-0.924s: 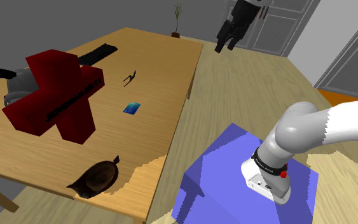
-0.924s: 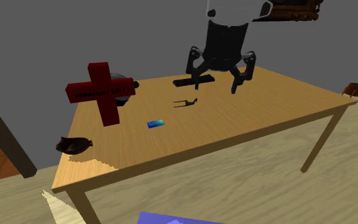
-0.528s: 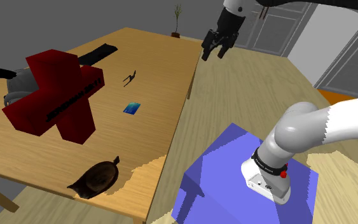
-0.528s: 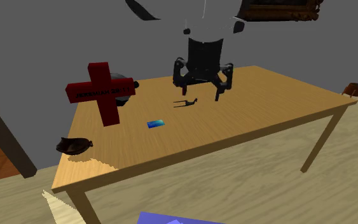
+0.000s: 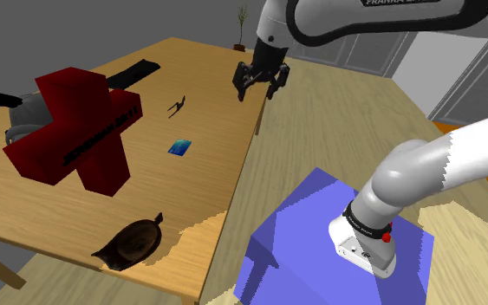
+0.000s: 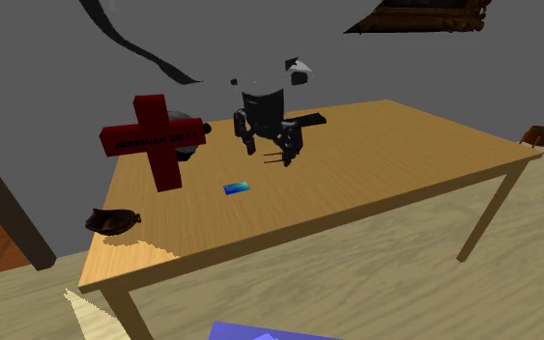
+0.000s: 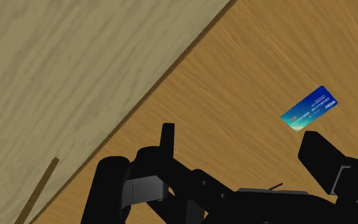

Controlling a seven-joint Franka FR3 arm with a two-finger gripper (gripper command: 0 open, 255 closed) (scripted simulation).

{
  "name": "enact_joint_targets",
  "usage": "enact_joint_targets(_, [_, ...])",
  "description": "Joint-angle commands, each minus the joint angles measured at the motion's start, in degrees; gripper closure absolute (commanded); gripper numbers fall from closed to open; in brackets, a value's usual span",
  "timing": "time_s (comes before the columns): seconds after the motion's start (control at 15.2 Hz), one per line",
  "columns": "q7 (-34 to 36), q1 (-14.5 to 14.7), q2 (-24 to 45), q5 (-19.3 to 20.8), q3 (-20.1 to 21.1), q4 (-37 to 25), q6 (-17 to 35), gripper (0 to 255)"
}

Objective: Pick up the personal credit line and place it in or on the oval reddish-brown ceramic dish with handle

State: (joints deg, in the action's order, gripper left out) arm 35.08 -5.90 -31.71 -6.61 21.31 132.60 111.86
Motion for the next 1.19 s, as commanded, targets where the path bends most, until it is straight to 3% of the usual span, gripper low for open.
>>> enact_joint_targets(0.0, [5.6,-1.3,3.5,0.6,3.0,-1.3,1.8,0])
enact_joint_targets(0.33, [20.7,-5.2,15.0,5.1,10.7,-6.8,5.7,0])
enact_joint_targets(0.66, [37.5,-7.6,29.2,14.4,16.5,-14.7,7.1,0])
enact_joint_targets(0.86, [47.5,-6.6,38.6,21.2,17.4,-20.7,6.4,0])
enact_joint_targets(1.12, [58.3,-2.4,50.3,28.4,15.3,-30.0,4.0,0])
